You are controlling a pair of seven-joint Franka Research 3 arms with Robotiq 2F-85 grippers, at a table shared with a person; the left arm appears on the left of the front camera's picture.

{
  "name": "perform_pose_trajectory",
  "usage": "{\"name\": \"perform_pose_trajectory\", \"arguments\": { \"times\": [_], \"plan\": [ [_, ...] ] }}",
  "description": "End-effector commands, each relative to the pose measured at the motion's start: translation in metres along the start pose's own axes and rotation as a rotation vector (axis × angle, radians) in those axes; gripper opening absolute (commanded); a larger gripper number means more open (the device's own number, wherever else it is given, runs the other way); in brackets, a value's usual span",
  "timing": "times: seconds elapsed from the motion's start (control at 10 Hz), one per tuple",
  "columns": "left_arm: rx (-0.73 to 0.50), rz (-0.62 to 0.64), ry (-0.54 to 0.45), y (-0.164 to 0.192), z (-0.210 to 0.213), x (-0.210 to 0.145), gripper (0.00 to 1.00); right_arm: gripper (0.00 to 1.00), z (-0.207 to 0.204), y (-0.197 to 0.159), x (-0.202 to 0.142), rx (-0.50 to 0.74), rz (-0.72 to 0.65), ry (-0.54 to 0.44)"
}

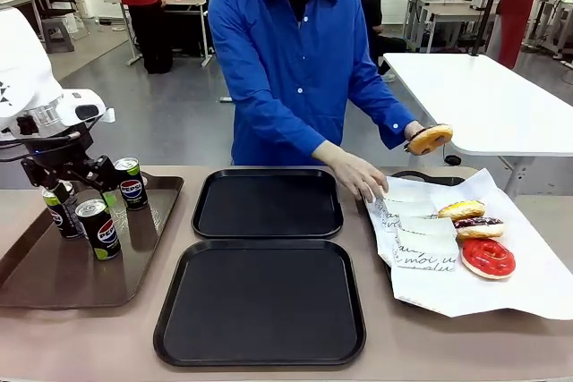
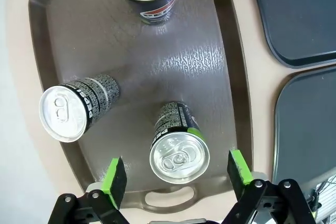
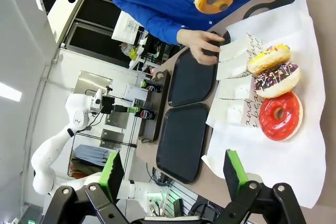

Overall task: Set up donuts and drinks on trays.
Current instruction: Pick up one Pepsi coke and place it on the Flat Tray.

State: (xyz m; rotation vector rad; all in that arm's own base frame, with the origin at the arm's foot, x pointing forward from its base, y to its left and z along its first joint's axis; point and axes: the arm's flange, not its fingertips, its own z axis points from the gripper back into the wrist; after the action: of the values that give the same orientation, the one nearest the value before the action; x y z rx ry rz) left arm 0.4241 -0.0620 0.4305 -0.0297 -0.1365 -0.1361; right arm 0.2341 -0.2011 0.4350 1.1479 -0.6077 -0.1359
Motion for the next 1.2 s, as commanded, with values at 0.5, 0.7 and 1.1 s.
{"name": "perform_pose_trajectory", "arguments": {
  "times": [0.5,0.7,1.1],
  "plan": [
    [0.029,0.001,-0.003,0.001,-0.008,0.002,1.00,1.00,0.001,-0.001,0.000,0.018,0.011,-0.010],
    [0.024,0.031,-0.003,-0.010,-0.009,-0.006,1.00,1.00,0.001,-0.001,0.000,0.018,0.011,-0.010],
    [0.084,0.083,0.038,-0.013,-0.024,0.004,1.00,1.00,0.001,-0.001,0.000,0.018,0.011,-0.010]
  ]
}}
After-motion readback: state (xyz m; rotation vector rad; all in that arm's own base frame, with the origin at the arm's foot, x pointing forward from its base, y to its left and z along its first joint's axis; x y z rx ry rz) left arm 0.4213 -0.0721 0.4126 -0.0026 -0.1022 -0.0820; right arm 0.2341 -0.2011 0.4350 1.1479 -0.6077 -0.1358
